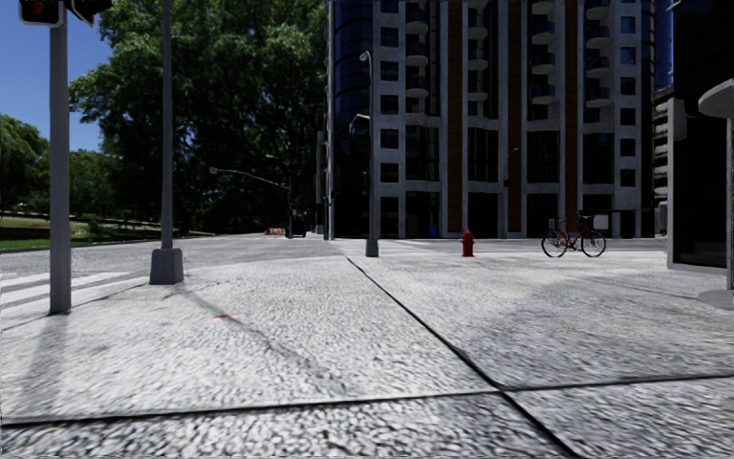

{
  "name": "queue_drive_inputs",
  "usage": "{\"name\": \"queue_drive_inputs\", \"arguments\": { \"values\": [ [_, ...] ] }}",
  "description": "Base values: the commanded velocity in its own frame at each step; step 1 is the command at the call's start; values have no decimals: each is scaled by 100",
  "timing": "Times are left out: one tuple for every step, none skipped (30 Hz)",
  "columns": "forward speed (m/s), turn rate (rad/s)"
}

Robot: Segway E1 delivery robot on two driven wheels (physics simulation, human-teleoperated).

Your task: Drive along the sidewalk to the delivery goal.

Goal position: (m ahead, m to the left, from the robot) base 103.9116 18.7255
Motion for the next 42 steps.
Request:
{"name": "queue_drive_inputs", "arguments": {
  "values": [
    [200,-36],
    [200,-36],
    [200,-36],
    [200,-36],
    [200,-36],
    [200,-36],
    [200,-36],
    [200,-36],
    [200,-36],
    [200,-36],
    [200,-36],
    [200,-36],
    [200,-36],
    [200,-36],
    [200,-36],
    [200,-36],
    [200,-36],
    [200,-36],
    [200,-36],
    [200,-36],
    [200,-36],
    [200,-36],
    [200,-36],
    [200,-36],
    [200,-36],
    [200,-36],
    [200,-36],
    [200,-36],
    [200,-36],
    [200,-36],
    [200,-36],
    [200,-36],
    [200,-36],
    [200,-36],
    [200,-33],
    [200,0],
    [200,0],
    [200,0],
    [200,0],
    [200,0],
    [200,0],
    [200,0]
  ]
}}
